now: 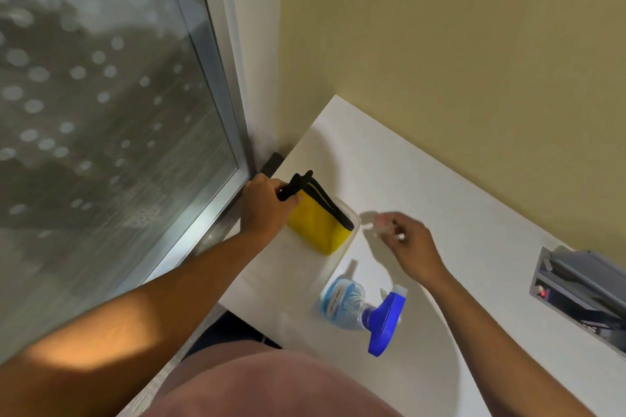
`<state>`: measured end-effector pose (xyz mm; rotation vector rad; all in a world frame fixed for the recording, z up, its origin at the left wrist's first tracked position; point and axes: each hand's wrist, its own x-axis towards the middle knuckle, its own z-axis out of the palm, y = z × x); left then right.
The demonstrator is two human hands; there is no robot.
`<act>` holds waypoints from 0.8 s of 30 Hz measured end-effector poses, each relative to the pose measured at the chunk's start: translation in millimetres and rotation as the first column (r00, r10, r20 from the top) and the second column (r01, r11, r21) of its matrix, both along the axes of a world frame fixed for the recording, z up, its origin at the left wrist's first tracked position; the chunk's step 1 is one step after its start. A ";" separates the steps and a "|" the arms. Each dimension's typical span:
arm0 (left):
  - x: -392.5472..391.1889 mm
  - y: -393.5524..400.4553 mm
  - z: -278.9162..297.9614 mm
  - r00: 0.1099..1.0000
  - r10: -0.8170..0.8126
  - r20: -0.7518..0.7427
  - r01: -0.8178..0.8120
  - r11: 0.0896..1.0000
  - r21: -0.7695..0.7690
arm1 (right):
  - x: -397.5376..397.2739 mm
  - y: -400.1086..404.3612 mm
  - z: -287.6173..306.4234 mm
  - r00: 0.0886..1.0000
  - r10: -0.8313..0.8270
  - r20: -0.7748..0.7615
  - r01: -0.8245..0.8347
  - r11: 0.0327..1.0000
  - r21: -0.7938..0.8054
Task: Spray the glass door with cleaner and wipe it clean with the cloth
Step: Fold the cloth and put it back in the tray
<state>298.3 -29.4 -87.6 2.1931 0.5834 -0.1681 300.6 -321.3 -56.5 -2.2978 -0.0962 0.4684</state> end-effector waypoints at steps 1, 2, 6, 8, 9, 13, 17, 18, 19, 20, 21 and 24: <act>0.6 -1.9 -0.7 1.000 -0.003 0.003 0.003 1.000 0.020 | -18.4 -13.0 -5.0 1.000 -0.026 -0.016 0.025 0.999 -0.039; 1.4 -2.7 -1.7 1.000 -0.009 0.000 0.009 0.999 0.034 | -38.2 -25.1 -11.4 0.997 -0.056 -0.050 0.052 0.996 -0.069; 0.6 3.3 -4.7 0.999 -0.031 -0.004 0.031 0.999 -0.026 | -126.0 -33.7 -28.0 0.969 -0.114 -0.220 0.111 0.994 -0.023; -3.3 8.8 -4.7 0.999 -0.040 0.002 0.040 0.996 -0.074 | -156.3 -14.5 -21.8 0.963 -0.089 -0.254 0.099 0.995 0.027; -6.8 11.7 -4.4 0.999 -0.043 0.003 0.043 0.995 -0.088 | -164.8 -1.3 -16.2 0.960 -0.097 -0.263 0.113 0.992 0.048; -35.8 29.2 -7.6 0.997 -0.052 -0.063 0.046 0.994 -0.099 | -174.2 49.2 6.2 0.917 -0.319 -0.237 0.358 0.922 0.145; -71.3 43.2 -13.1 0.984 -0.099 -0.146 0.091 0.994 -0.057 | -168.0 65.5 2.2 0.859 -0.498 -0.116 0.510 0.852 0.118; -78.0 45.1 -14.4 0.983 -0.111 -0.149 0.106 0.994 -0.039 | -166.5 64.5 1.3 0.855 -0.510 -0.096 0.519 0.845 0.129; -83.2 46.1 -15.1 0.982 -0.121 -0.146 0.119 0.993 -0.022 | -165.7 61.7 1.7 0.854 -0.513 -0.092 0.521 0.840 0.151; -87.1 46.5 -15.5 0.982 -0.127 -0.141 0.128 0.992 -0.005 | -165.7 57.2 2.2 0.861 -0.499 -0.100 0.509 0.844 0.168; -89.6 46.6 -16.0 0.982 -0.130 -0.133 0.133 0.991 0.012 | -165.1 51.8 4.3 0.880 -0.466 -0.092 0.475 0.862 0.179; -92.1 44.9 -15.8 0.985 -0.130 -0.114 0.136 0.990 0.039 | -161.3 36.2 25.4 0.936 -0.352 -0.013 0.349 0.922 0.169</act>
